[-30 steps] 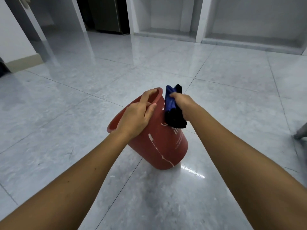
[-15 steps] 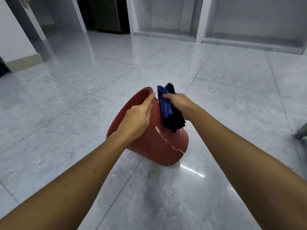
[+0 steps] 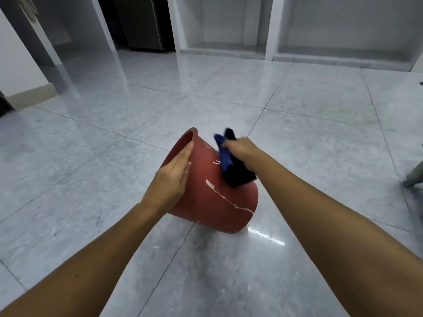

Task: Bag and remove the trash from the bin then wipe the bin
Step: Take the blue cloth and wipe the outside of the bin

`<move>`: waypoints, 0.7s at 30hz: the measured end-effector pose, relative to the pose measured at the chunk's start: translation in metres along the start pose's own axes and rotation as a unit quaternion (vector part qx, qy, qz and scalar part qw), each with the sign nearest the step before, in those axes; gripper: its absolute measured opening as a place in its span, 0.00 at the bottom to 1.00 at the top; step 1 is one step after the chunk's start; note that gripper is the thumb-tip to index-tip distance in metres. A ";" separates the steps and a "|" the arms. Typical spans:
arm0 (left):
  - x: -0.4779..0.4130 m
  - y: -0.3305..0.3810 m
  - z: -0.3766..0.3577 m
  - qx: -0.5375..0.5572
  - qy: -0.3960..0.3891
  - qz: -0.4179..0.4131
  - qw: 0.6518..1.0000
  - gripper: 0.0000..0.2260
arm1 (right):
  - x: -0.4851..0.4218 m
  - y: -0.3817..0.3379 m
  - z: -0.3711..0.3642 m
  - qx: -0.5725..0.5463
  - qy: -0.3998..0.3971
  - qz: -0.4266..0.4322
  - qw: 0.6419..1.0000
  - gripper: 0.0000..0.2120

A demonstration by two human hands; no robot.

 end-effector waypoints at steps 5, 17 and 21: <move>-0.006 0.001 0.000 -0.007 0.021 -0.003 1.000 0.20 | -0.010 -0.044 -0.030 -0.116 -0.021 0.063 0.991 0.06; -0.031 -0.008 -0.011 0.074 0.027 0.105 0.991 0.20 | 0.003 0.007 0.004 -0.024 0.000 -0.021 0.999 0.16; -0.058 0.001 -0.019 0.155 0.040 0.150 0.976 0.21 | -0.003 -0.038 -0.010 -0.070 -0.028 0.063 0.995 0.07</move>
Point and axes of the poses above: each hand's wrist, its own x-axis away from the middle knuckle, its own z-axis out of the back of the hand, y = z × x, the point moved 6 cm from there along -x, towards the middle knuckle, and after that the axes turned 9 degrees about z, right-handed, at the moved point
